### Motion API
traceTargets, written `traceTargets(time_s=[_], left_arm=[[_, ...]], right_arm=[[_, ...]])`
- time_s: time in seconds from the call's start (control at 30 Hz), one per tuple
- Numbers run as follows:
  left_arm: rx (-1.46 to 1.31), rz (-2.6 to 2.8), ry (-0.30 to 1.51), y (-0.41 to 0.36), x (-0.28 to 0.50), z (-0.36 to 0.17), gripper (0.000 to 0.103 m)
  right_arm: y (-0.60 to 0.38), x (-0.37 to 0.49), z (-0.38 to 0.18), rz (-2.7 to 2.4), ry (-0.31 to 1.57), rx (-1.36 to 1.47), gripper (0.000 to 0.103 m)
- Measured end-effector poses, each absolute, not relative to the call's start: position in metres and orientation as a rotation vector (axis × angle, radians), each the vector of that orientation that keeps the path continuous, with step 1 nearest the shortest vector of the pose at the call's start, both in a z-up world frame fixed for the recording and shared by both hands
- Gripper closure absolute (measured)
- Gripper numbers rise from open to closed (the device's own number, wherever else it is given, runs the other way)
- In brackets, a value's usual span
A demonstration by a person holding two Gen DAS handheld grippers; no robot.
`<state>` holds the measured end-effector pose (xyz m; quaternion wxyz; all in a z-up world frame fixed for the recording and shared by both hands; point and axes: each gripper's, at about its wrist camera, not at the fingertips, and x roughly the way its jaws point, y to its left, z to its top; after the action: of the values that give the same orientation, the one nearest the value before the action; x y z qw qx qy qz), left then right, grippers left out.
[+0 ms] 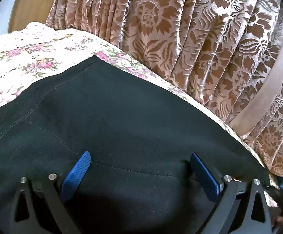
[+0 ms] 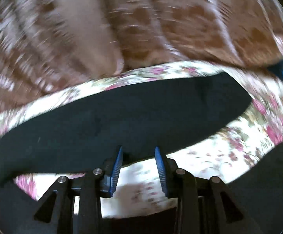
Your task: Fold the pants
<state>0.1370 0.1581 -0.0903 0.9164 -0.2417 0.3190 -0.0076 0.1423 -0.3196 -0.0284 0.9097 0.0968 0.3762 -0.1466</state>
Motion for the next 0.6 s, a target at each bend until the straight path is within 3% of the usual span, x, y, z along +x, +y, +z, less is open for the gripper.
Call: traceTargets(time_s=[0.13, 0.37, 0.6], left_arm=[[-0.483, 0.002, 0.670, 0.155, 0.138, -0.090, 0.001], [-0.408, 0.013, 0.773, 0.147, 0.152, -0.075, 0.002], [-0.273, 0.104, 0.663, 0.190, 0.190, -0.028, 0.002]], right_arm=[[-0.295, 0.150, -0.041, -0.295, 0.814, 0.062, 0.067], [-0.309, 0.165, -0.064, -0.270, 0.901, 0.117, 0.062], [-0.304, 0.159, -0.069, -0.275, 0.902, 0.122, 0.059]])
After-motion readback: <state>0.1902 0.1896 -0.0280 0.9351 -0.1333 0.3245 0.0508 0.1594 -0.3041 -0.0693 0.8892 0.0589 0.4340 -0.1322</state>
